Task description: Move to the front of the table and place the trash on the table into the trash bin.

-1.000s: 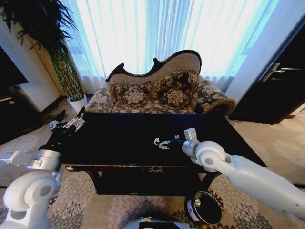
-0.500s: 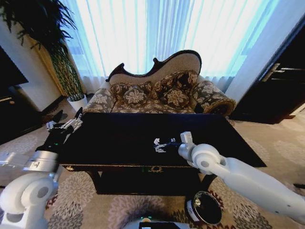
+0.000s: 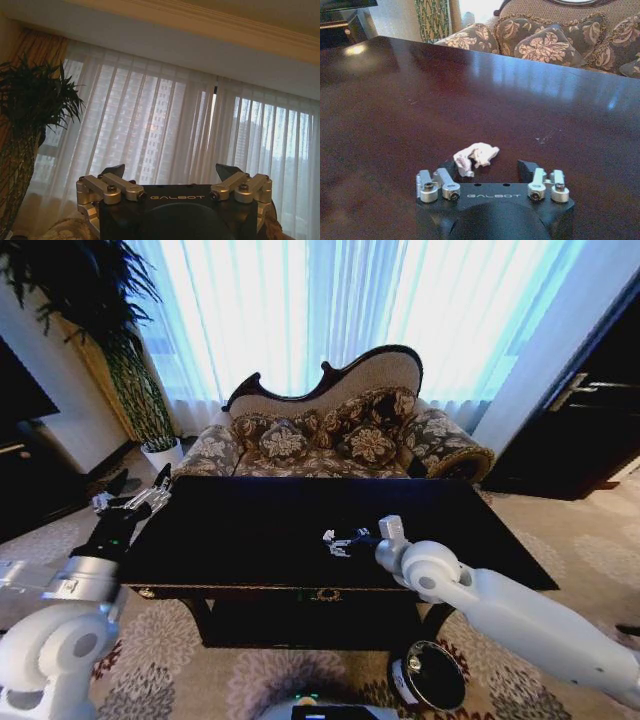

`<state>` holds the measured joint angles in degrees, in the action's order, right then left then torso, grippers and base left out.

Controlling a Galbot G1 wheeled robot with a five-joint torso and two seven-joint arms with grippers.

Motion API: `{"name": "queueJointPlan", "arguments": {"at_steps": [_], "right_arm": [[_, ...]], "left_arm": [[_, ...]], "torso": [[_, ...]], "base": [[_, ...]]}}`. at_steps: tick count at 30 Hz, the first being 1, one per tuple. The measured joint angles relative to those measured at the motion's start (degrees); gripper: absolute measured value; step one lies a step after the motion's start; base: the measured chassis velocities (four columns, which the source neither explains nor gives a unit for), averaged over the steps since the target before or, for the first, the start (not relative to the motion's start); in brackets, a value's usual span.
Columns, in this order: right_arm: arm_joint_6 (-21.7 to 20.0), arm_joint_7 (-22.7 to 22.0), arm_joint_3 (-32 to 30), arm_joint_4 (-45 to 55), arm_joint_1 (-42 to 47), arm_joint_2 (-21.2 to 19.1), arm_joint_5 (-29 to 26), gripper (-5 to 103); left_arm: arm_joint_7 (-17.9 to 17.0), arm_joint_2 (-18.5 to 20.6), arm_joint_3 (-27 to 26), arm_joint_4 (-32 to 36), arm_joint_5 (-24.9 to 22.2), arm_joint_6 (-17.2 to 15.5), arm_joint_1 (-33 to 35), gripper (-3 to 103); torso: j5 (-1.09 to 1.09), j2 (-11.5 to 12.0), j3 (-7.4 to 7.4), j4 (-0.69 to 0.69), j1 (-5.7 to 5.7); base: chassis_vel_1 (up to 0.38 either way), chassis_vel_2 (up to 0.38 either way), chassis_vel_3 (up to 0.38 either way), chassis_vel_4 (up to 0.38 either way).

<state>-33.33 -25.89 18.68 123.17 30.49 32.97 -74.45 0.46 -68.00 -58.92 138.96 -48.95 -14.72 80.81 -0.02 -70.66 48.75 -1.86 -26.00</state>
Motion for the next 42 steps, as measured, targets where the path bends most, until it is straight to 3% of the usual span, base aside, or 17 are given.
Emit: {"name": "queueJointPlan", "arguments": {"at_steps": [4,10,13,16,31,35,42], "right_arm": [[0.1,2.0,-1.1,-0.2,1.2,-0.3,2.2,52],[0.1,3.8,-3.1,0.2,3.1,-0.8,3.0,35],[0.5,4.7,-4.1,0.4,3.9,-1.0,3.0,31],[1.9,7.4,-5.7,0.1,4.6,-1.6,3.5,19],[3.2,10.6,-11.3,2.3,10.0,-2.2,2.9,11],[7.5,16.9,-18.6,3.2,18.0,-2.5,3.8,2],[12.8,23.2,-27.7,4.6,24.7,-1.9,1.7,0]], "left_arm": [[0.0,-0.1,0.7,-0.1,0.1,-0.1,-0.3,100],[0.0,-0.1,1.1,-0.2,0.2,-0.1,-0.5,100],[0.0,-0.1,1.2,-0.3,0.2,-0.1,-0.6,100],[0.0,0.0,1.3,-0.2,0.3,-0.1,-0.6,100],[0.0,-0.1,0.8,1.1,0.4,-0.2,0.4,100],[0.0,-0.1,0.1,1.6,0.3,-0.2,0.8,100],[0.0,-0.5,0.2,2.2,0.2,-0.2,1.2,100]], "torso": [[0.0,0.0,0.0,0.0,0.0],[0.0,0.0,0.0,0.0,0.0],[0.01,0.0,0.0,0.0,0.0],[0.01,0.0,0.0,0.0,0.0],[0.01,0.0,0.0,0.0,0.0],[0.01,0.0,0.0,-0.01,0.0],[0.0,0.0,0.0,0.0,0.0]], "base": [[0.0,0.0,0.0,0.0],[0.0,0.0,0.0,0.0],[0.0,0.0,0.0,0.0],[0.0,0.0,0.0,0.0],[0.0,0.0,0.0,0.0],[0.0,0.0,0.0,0.0],[0.0,0.0,0.0,0.0]]}}
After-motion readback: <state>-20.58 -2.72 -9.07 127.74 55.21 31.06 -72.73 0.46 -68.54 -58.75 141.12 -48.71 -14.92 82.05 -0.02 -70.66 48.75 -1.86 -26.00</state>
